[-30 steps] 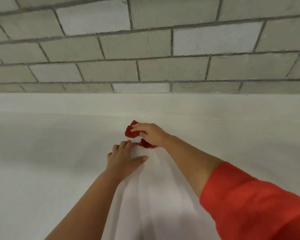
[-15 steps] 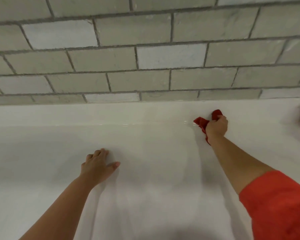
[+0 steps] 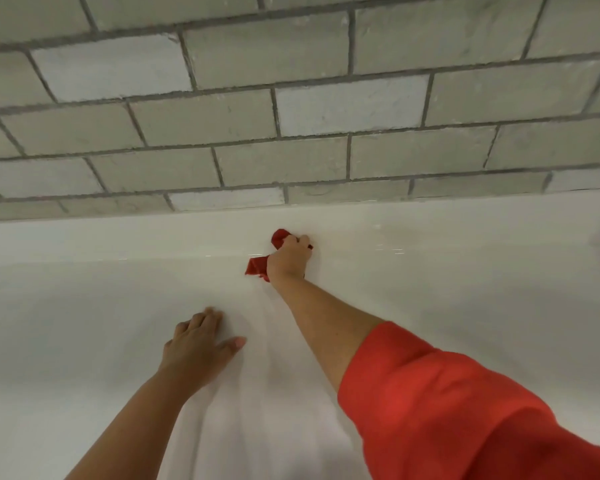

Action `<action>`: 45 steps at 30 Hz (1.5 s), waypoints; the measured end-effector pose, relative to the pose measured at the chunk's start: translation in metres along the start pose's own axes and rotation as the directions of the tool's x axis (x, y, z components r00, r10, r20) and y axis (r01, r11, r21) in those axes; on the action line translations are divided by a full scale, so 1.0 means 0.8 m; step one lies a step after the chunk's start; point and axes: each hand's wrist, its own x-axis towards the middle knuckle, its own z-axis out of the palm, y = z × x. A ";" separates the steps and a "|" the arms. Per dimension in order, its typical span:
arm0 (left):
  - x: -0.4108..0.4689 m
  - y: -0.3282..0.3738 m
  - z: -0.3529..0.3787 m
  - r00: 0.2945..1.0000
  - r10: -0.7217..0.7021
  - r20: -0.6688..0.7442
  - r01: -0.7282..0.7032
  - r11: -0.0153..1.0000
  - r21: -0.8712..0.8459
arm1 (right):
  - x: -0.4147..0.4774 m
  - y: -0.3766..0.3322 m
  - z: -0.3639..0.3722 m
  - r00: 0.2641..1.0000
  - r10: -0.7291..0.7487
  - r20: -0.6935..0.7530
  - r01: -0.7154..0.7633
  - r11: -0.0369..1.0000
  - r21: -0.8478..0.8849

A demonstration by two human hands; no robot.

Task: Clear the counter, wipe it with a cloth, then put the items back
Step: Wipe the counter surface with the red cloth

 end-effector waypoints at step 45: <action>0.033 -0.021 0.023 0.998 0.065 0.005 -0.065 0.997 0.048 | 0.014 0.071 -0.224 0.911 0.262 0.317 -0.362 0.878 0.313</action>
